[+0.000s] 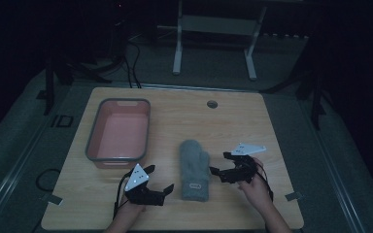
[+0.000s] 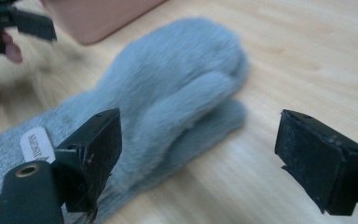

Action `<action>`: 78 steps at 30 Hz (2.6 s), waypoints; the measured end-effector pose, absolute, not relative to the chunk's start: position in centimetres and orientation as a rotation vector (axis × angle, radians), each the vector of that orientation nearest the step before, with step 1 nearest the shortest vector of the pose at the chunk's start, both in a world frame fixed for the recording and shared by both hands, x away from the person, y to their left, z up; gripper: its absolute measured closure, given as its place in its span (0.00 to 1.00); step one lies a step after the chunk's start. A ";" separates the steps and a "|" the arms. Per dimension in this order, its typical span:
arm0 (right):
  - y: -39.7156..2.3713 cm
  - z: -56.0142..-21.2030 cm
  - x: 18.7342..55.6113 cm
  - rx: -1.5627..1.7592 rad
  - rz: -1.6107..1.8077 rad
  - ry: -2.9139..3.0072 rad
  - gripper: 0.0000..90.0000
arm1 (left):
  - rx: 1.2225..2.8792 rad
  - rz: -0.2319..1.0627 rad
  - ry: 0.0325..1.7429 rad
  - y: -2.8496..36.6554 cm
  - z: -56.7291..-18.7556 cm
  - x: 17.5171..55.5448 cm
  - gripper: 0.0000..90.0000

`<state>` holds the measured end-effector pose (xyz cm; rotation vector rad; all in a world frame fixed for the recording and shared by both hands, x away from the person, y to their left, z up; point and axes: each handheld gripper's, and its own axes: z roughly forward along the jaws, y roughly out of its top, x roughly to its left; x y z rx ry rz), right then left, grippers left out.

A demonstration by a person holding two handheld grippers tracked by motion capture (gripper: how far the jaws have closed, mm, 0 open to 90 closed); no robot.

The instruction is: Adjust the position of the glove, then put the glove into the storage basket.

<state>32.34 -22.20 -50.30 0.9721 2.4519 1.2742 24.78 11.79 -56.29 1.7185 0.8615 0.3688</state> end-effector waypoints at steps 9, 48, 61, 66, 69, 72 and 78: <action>-22.9 -49.4 33.1 1.060 1.261 2.519 0.16 | 1.798 0.294 0.886 10.4 -55.0 26.2 0.01; -17.7 -54.1 34.3 0.989 1.022 2.791 0.87 | 2.062 -0.088 0.943 5.3 -56.1 33.5 0.79; -18.3 -51.3 33.4 0.978 1.187 2.678 0.92 | 2.002 -0.009 0.924 5.5 -52.3 32.6 0.89; -18.1 -49.0 33.4 0.953 1.245 2.640 0.92 | 1.979 0.008 0.909 6.0 -50.0 33.0 0.89; -18.0 -48.2 33.5 0.944 1.259 2.626 0.92 | 1.982 0.024 0.897 6.3 -48.8 33.2 0.89; -17.7 -46.8 33.9 0.938 1.301 2.600 0.92 | 1.984 0.039 0.886 6.6 -47.7 33.5 0.89; -16.9 -44.5 34.7 0.916 1.366 2.551 0.92 | 1.978 0.083 0.866 7.7 -44.7 34.6 0.89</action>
